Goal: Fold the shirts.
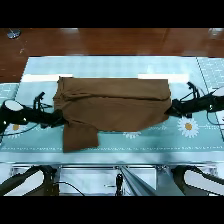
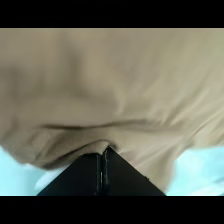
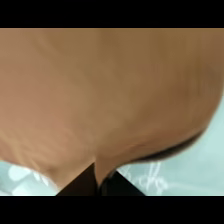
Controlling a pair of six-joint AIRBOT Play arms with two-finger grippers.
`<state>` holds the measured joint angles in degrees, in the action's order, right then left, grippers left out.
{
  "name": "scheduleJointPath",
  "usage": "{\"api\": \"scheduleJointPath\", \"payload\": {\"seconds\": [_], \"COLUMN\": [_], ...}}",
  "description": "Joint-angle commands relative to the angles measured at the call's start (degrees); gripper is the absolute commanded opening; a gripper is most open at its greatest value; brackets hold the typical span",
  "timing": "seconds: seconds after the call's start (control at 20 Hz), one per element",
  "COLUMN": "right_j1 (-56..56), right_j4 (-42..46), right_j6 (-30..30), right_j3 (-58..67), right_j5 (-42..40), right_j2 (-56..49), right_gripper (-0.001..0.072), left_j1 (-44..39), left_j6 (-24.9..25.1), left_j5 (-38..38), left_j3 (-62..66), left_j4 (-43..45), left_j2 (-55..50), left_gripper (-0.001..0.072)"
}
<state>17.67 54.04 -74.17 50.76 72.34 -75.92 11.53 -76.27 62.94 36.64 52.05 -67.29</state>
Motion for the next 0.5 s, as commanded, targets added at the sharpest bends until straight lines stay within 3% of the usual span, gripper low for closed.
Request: {"api": "scheduleJointPath", "payload": {"seconds": [0.0, 0.15, 0.45], "right_j1": [0.4, 0.1, -1.0], "right_j4": [0.0, -3.9, -4.5], "right_j6": [-1.5, -1.9, -6.5], "right_j3": [10.1, 17.9, 30.4], "right_j5": [0.5, -0.7, -2.2], "right_j2": [-3.3, -8.7, -20.5], "right_gripper": [0.0029, 0.0030, 0.0030], "left_j1": [0.2, 0.2, -0.4], "left_j6": [-0.5, -0.9, -7.0], "left_j5": [-2.8, -2.6, 4.2], "left_j3": [9.2, 20.3, 45.5], "left_j4": [-4.7, -8.6, -8.6], "left_j2": [-3.1, -11.7, -30.9], "left_gripper": [0.0026, 0.0026, 0.0026]}}
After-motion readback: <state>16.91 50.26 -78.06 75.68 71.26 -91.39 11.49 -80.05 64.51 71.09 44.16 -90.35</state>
